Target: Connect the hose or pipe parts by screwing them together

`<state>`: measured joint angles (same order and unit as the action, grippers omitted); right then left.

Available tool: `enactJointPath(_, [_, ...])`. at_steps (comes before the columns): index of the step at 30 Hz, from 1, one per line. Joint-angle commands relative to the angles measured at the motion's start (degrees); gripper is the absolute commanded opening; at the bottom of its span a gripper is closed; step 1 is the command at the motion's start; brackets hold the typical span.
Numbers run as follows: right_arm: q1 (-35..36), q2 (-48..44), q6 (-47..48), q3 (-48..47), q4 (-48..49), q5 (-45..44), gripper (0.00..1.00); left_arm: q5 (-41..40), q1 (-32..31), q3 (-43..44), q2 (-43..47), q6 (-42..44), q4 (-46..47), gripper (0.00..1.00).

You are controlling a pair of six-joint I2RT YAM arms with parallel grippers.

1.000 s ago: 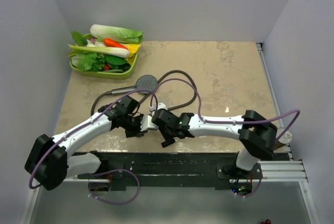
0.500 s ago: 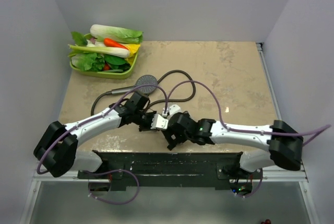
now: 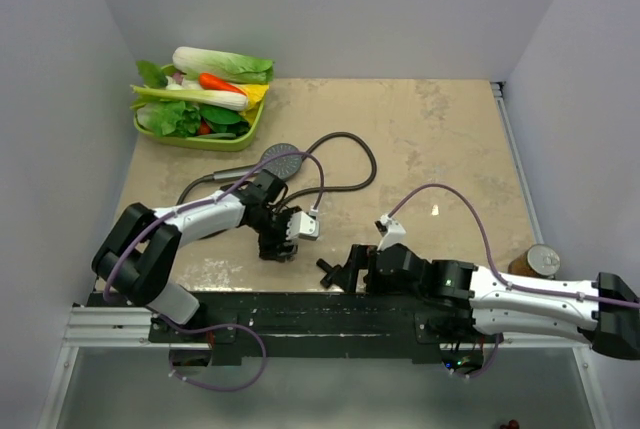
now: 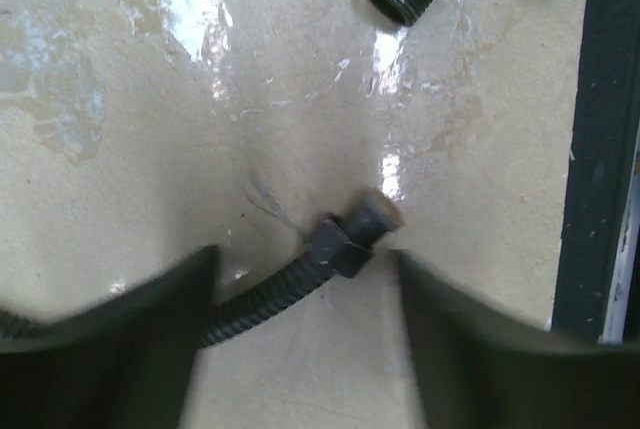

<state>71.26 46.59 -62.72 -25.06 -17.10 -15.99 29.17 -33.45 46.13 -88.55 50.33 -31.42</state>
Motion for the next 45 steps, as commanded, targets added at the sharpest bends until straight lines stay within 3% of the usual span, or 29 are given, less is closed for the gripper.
enactJointPath(1, [0.3, 2.5, -9.4, 1.2, 7.9, 3.2, 0.99, 0.7, -0.1, 0.1, 1.6, 2.0, -3.6, 0.99])
enactJointPath(8, [0.0, 9.5, -10.7, -0.7, 11.5, 3.9, 0.99, 1.7, -0.1, 2.4, 5.0, 6.5, -9.0, 0.99])
enactJointPath(13, [-2.2, 15.8, -13.8, -4.2, 7.1, 6.6, 0.99, -1.7, 1.1, 1.5, 6.6, 11.7, -12.7, 0.99])
enactJointPath(20, [-2.4, 22.8, -1.7, -17.6, -1.4, 4.2, 0.99, -0.6, 5.4, 9.0, 6.0, 18.0, -19.3, 0.99])
enactJointPath(25, [-2.0, 20.8, 2.9, -19.6, -1.1, 1.3, 0.99, 0.3, 10.4, 14.9, 1.1, 14.6, -15.6, 0.99])
enactJointPath(29, [-1.8, 19.6, 0.7, -19.3, -4.3, -1.9, 0.99, 5.7, 11.0, 22.6, -7.8, 8.9, -16.8, 0.99])
enactJointPath(32, [-3.8, 18.8, -5.1, -18.2, -11.4, -5.9, 0.99, 7.9, 10.9, 21.6, -10.1, 7.6, -16.1, 0.99])
enactJointPath(34, [-9.5, 17.1, -5.7, -14.7, -8.3, -4.1, 0.99, 7.7, 11.0, 19.9, -9.5, 7.6, -15.1, 0.99])
enactJointPath(37, [-15.4, 18.3, -2.6, -14.0, -2.2, -1.6, 0.98, 4.4, 12.3, 13.1, -4.2, 8.5, -11.0, 0.99])
enactJointPath(40, [-17.7, 27.1, 5.7, -21.8, -1.8, -2.3, 0.99, 2.5, 14.9, 12.1, -1.0, 8.5, -10.7, 0.99])
enactJointPath(43, [-18.9, 38.9, 12.8, -32.4, -4.9, -0.7, 0.99, 3.4, 18.7, 13.3, 0.6, 8.1, -14.5, 0.87])
enactJointPath(44, [-19.3, 41.2, 15.1, -34.5, -5.2, 1.0, 0.99, 5.1, 19.9, 13.4, 1.4, 7.9, -16.0, 0.75])
enactJointPath(45, [-19.6, 43.4, 15.7, -36.1, -5.0, 2.7, 0.99, 5.9, 22.3, 13.3, 2.3, 7.4, -16.5, 0.69])
